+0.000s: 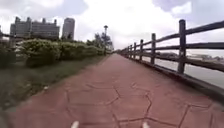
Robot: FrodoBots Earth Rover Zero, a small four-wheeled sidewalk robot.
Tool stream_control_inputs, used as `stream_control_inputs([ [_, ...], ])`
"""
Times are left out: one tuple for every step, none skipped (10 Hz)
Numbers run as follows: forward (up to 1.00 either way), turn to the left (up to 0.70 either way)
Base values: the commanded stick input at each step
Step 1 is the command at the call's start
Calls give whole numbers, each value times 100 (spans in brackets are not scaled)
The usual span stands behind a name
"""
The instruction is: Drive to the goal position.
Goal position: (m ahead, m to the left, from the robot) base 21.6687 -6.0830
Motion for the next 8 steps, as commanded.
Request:
stream_control_inputs([
  [85,-9],
  [85,11],
  [85,11],
  [85,11],
  [85,11],
  [85,11],
  [85,11],
  [85,11],
])
